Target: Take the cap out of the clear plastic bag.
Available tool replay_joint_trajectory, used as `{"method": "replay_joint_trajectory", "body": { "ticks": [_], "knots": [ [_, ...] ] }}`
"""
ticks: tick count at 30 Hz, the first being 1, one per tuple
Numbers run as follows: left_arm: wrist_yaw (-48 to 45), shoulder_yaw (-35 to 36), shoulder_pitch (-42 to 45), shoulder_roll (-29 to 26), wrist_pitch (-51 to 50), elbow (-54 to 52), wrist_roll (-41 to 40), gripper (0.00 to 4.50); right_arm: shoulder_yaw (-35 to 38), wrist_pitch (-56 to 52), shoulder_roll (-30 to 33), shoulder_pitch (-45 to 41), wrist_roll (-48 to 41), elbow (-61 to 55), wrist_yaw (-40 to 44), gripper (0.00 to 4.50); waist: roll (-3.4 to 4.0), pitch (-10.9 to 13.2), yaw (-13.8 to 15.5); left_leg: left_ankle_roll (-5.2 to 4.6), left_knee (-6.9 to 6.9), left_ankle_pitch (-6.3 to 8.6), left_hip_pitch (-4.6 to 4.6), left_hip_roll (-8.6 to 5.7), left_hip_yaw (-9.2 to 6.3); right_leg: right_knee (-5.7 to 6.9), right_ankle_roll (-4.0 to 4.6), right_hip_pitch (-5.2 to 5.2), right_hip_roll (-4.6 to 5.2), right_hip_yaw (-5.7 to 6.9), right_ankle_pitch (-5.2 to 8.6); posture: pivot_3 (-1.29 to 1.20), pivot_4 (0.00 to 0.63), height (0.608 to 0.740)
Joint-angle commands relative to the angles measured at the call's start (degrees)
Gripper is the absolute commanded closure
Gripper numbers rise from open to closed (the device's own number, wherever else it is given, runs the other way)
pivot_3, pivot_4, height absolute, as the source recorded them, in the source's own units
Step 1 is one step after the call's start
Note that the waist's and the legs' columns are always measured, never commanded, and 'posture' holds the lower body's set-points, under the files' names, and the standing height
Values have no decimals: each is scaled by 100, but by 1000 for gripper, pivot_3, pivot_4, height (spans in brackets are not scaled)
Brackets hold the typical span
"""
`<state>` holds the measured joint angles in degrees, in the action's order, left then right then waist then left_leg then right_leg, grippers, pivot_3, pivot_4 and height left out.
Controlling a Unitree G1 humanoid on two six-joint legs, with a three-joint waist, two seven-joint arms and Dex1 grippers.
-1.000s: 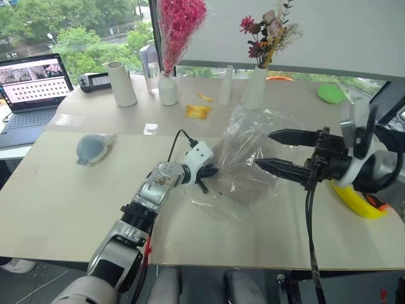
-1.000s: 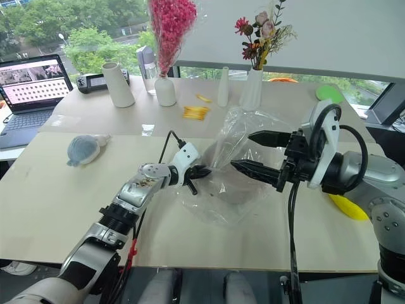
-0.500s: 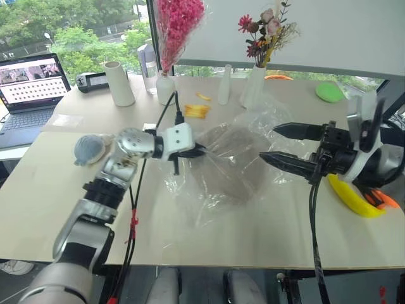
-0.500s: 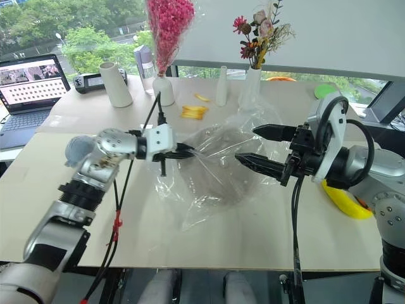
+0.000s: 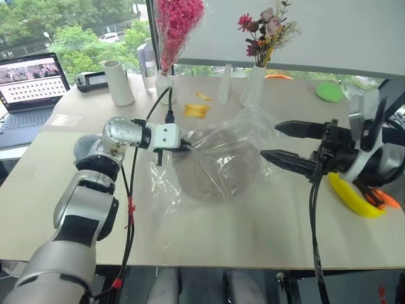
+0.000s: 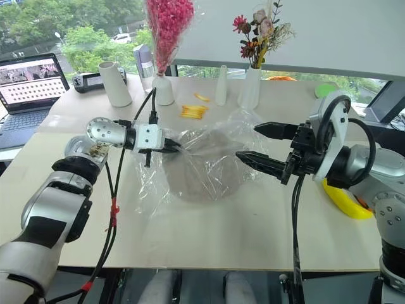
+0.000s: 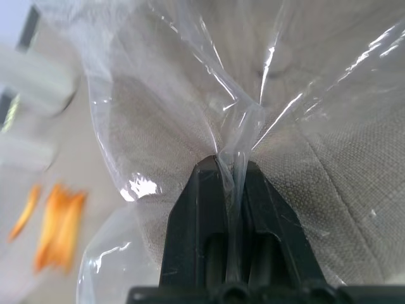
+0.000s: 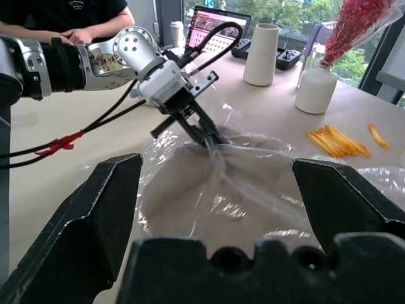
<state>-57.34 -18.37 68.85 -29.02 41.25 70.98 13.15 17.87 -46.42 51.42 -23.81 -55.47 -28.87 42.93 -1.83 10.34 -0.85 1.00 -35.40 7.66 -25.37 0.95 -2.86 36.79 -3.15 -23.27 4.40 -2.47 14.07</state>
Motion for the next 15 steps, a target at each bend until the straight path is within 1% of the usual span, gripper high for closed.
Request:
{"method": "replay_joint_trajectory", "body": {
  "ticks": [1,2,3,4,5,6,7,9,10,11,12,13,15],
  "knots": [
    [1738,-383,292,-283,-43,350,966,3212,236,55,-8,5,-169,-190,-92,0,-1,0,-8,0,0,0,0,0,-1,1,-1,0,0,0,0,0,150,740],
    [2062,-491,316,-318,-49,395,1171,2831,238,51,-8,9,-176,-198,-105,0,-1,0,-12,0,0,0,1,0,0,2,-1,0,0,0,0,0,150,740],
    [2592,-716,357,-378,-120,423,1531,2503,242,49,-7,15,-186,-202,-118,0,0,0,-12,0,0,0,1,0,0,2,-1,0,0,0,0,0,150,740],
    [3510,-1275,451,-508,-103,373,2298,2165,250,44,-2,28,-204,-213,-133,0,-1,0,-4,0,0,0,1,0,0,2,-2,0,0,0,0,0,150,740],
    [4152,-1510,499,-590,-91,343,2682,1869,263,39,5,50,-231,-227,-144,0,-6,3,6,0,0,0,1,0,-1,2,-2,0,0,0,0,0,150,740],
    [4661,-1695,539,-643,-101,338,2962,1475,269,35,10,65,-254,-230,-153,0,-10,6,13,0,0,0,1,-1,-2,4,-4,0,0,0,0,0,150,740],
    [5108,-1908,585,-686,-105,331,3251,1208,278,32,21,84,-275,-240,-159,0,-10,6,16,1,0,0,0,-2,-2,4,-6,0,0,0,-1,0,150,740],
    [5460,-2081,631,-730,-144,361,3496,438,270,36,36,91,-293,-223,-153,0,-12,7,30,1,-1,0,0,-3,0,2,-8,1,3,0,-2,0,150,740],
    [5534,-2084,648,-755,-107,370,3525,438,259,39,42,88,-301,-209,-143,0,-12,7,40,1,-2,0,0,-5,0,1,-9,2,4,0,-2,0,150,740],
    [5411,-1914,640,-752,-44,391,3337,438,248,42,49,83,-305,-194,-128,0,-12,7,44,2,-2,1,-1,-5,0,0,-9,2,4,0,-2,0,150,740],
    [5093,-1583,606,-713,18,412,2940,438,235,44,58,80,-303,-177,-104,0,-12,7,45,2,-2,1,-1,-5,1,0,-9,1,4,0,-2,0,150,740],
    [4624,-1164,557,-651,97,427,2416,438,232,44,70,84,-306,-168,-79,0,-13,8,45,2,-2,1,-1,-4,1,-1,-8,1,4,0,-2,0,150,740],
    [3157,-42,394,-394,86,304,918,438,205,52,88,68,-287,-110,-1,0,-13,8,49,2,-1,1,-6,-2,2,-1,-5,-5,3,2,-3,0,150,740]
  ]
}}
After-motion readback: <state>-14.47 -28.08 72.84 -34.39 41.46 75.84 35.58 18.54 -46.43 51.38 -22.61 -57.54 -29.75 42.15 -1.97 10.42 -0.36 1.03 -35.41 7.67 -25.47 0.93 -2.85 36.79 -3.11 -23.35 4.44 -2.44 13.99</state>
